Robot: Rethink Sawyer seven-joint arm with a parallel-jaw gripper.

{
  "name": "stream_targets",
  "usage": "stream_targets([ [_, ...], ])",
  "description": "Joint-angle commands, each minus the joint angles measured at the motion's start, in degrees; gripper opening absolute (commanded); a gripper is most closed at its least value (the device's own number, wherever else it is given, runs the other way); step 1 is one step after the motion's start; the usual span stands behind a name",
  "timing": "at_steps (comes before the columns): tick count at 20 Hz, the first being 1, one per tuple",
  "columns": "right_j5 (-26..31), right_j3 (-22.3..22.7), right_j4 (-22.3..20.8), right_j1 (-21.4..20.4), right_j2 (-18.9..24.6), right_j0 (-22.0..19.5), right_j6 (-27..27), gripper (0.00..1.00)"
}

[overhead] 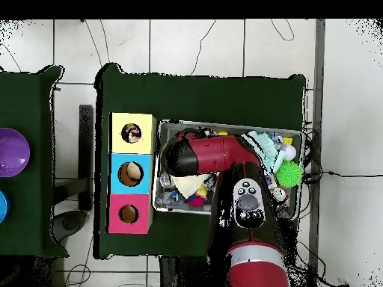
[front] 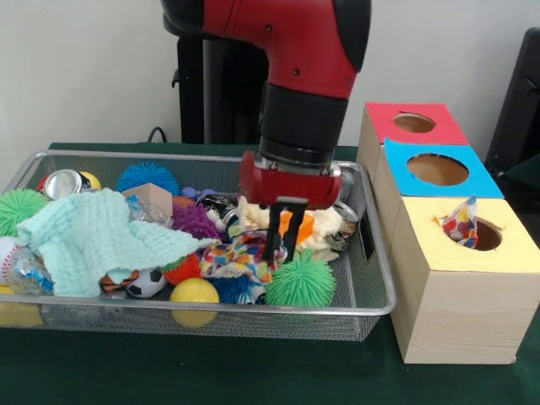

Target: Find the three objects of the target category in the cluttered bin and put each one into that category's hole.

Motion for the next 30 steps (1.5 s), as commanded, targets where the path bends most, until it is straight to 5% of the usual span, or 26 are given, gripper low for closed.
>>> stream_targets([
  [1,6.0,10.0,3.3,-6.0,7.2,-0.9,2.9,0.0],
  [8,8.1,11.5,6.1,-9.3,9.4,-2.2,2.2,0.0],
  [22,8.0,11.0,14.9,-9.0,13.2,-0.5,7.5,0.0],
  [30,8.6,11.2,20.5,-7.7,18.2,-1.3,5.9,0.0],
])
